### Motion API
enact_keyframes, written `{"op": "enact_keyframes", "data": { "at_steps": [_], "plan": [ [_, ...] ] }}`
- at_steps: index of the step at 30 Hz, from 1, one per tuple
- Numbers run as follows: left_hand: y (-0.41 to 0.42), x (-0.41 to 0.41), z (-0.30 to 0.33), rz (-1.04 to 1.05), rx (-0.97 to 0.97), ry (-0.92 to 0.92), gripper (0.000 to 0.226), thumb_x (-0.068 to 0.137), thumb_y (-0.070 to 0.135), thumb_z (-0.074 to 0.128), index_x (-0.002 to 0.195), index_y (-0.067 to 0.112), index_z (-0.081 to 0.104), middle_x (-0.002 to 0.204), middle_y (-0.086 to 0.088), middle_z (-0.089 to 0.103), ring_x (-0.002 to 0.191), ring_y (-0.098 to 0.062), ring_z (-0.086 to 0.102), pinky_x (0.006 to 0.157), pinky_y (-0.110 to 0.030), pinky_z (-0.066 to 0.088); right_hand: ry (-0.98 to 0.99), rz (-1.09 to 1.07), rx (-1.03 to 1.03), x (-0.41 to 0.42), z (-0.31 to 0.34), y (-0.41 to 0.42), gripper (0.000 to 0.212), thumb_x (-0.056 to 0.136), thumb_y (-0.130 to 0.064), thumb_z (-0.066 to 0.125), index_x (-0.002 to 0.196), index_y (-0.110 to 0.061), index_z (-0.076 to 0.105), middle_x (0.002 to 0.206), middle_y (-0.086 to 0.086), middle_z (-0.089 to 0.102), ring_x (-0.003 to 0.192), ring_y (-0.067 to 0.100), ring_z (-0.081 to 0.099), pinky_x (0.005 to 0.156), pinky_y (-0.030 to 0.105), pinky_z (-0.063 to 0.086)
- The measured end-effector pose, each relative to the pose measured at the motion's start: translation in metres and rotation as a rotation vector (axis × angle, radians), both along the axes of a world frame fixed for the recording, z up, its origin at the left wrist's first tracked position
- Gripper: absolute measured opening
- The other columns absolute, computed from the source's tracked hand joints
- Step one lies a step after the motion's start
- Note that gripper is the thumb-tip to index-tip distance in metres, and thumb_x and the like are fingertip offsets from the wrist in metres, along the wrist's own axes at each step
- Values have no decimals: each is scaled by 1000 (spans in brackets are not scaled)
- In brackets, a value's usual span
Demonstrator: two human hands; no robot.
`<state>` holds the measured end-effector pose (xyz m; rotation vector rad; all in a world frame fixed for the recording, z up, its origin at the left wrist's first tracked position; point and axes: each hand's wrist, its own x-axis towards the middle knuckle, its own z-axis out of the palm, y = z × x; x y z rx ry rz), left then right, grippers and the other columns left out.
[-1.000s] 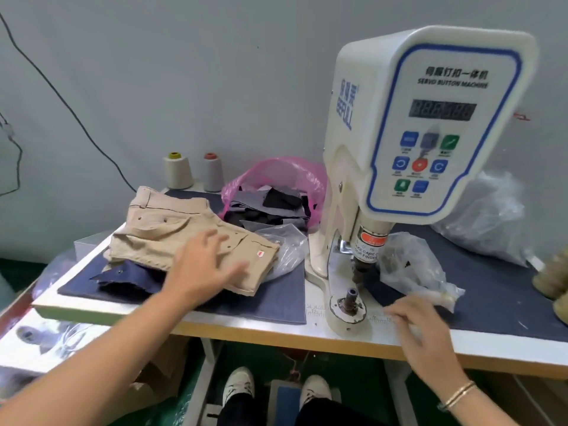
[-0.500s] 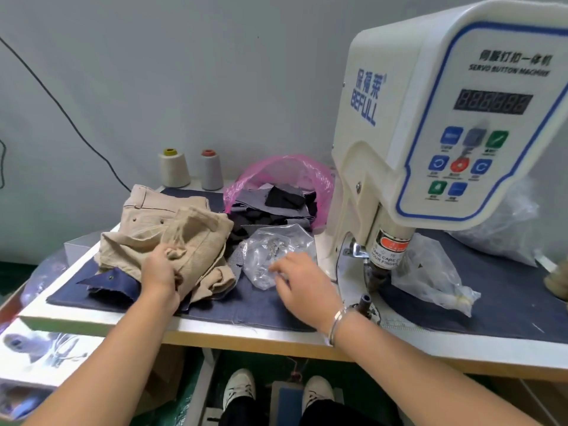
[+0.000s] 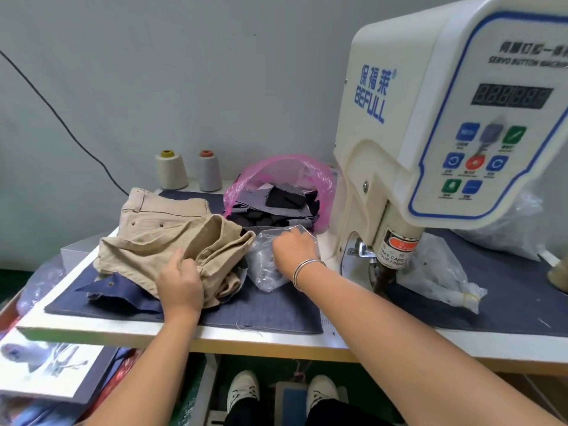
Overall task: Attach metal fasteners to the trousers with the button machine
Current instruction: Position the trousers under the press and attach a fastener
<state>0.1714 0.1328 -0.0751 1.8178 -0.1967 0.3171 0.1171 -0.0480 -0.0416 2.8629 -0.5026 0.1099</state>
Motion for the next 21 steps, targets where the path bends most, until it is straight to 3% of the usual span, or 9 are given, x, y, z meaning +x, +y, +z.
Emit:
{"op": "enact_keyframes", "data": {
  "at_steps": [2,9,14,19,21],
  "plan": [
    [0,0,-1,-5,-12,-13,66,75,28,29,125,-2,57,120,-23,61,94,-26,50,80,-26,35,-6,-26,12,3,-1,-1,28,89,-17,55,116,-11,61,121,10,60,120,30,47,97,37,37],
    [1,1,-2,-20,-13,-46,50,75,26,30,97,-6,61,89,-25,60,80,-35,49,69,-38,37,-14,-18,-29,8,2,1,23,86,-10,57,108,-13,63,113,8,65,111,29,55,89,35,38],
    [1,-3,-2,-30,-47,-61,33,75,25,30,83,9,58,66,-5,52,63,-23,42,57,-35,35,-25,0,-38,6,0,-3,21,83,-22,65,104,-15,63,108,7,64,108,28,54,89,36,38],
    [1,-2,-3,-28,-48,-49,41,76,25,31,95,7,62,73,-10,56,67,-24,45,62,-34,35,-131,-7,18,3,-3,-7,16,87,-20,58,100,-17,66,105,7,67,107,28,55,83,34,40],
    [1,0,-4,-28,-53,-43,43,75,25,31,93,2,62,72,-15,55,64,-22,43,63,-35,36,-252,-32,235,-1,-1,-8,14,88,-21,55,94,-19,67,100,5,68,102,26,58,83,33,42]
  ]
}}
